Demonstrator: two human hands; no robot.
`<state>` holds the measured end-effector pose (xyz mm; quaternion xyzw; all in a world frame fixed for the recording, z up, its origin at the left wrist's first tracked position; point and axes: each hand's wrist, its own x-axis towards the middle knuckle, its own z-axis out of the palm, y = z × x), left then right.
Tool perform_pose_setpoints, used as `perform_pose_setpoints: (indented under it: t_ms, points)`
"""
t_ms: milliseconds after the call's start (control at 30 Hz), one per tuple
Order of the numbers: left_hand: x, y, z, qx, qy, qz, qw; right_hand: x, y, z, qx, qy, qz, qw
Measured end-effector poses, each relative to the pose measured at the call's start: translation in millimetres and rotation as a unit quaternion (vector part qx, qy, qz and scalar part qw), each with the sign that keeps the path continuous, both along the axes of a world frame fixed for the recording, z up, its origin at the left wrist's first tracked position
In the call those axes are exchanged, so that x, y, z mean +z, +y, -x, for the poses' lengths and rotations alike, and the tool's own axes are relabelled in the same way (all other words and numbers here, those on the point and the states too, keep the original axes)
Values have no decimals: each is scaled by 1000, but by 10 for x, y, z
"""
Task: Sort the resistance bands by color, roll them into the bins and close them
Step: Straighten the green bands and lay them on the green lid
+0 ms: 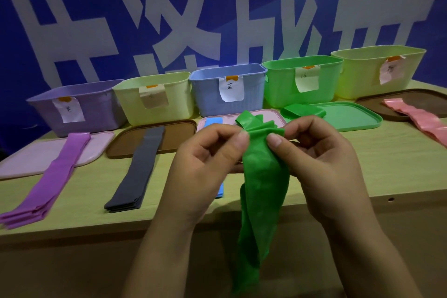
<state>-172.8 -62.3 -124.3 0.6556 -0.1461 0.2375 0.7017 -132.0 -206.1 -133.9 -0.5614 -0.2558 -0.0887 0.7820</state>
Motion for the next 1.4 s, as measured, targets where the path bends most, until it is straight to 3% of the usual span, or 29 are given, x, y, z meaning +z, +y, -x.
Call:
perform_pose_setpoints:
  t_ms: [133, 300, 433, 633, 1133, 1400]
  points:
    - [-38, -5, -11, 52, -34, -41, 997, -17, 18, 32, -15, -20, 1, 1000]
    - [-72, 69, -9, 8, -30, -28, 999, -8, 25, 93, -72, -94, 50, 992]
    - [-89, 88, -6, -4, -10, -14, 1000, 3, 35, 78, -15, -57, 9, 998]
    - [-32, 125, 49, 40, -96, -79, 991, -15, 76, 89, -23, -57, 3, 998]
    - [-41, 132, 51, 60, -68, -61, 994, -30, 80, 71, -1, -47, 2, 999]
    - [-38, 136, 75, 95, -112, -79, 986, 13, 112, 113, -3, -9, -53, 999]
